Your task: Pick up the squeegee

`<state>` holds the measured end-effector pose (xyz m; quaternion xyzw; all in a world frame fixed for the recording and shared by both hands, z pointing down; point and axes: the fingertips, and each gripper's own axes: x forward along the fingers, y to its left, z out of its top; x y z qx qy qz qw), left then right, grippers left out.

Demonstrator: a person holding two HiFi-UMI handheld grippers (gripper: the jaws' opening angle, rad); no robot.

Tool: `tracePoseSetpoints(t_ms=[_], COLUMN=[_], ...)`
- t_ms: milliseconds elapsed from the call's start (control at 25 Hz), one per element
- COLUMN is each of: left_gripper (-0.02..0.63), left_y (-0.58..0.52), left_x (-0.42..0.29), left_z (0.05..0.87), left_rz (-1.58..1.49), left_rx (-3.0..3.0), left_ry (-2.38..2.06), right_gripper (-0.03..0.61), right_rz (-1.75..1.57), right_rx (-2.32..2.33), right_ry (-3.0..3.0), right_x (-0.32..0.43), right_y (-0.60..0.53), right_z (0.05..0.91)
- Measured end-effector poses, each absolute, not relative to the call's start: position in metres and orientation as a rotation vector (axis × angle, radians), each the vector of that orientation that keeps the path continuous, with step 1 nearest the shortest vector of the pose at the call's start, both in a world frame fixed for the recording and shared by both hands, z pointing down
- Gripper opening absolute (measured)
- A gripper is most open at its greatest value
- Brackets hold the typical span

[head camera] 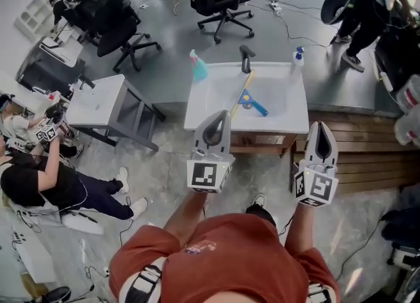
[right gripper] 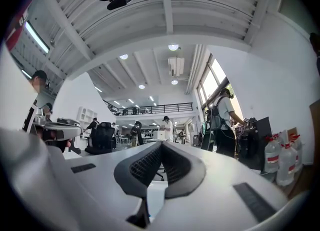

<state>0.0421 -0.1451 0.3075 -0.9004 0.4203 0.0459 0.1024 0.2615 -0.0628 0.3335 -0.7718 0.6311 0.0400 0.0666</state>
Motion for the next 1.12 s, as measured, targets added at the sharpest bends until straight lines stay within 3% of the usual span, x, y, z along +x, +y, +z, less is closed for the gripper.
tracePoseSetpoints(t_ms=[440,1120], left_gripper=[0.018,0.018], left_y=[-0.184,-0.278], left_x=[0.098,0.090], left_z=[0.313,0.347], left_rz=[0.085,0.063], left_rx=[-2.618,-2.626], left_ry=[1.315,1.426], right_gripper=[0.008,0.008], right_rz=[0.115,0.065], right_rx=[-2.303,-2.268], right_ry=[1.955,2.108], right_x=[0.331,0.320], right_y=[-0.105,-0.212], right_z=[0.341,0.365])
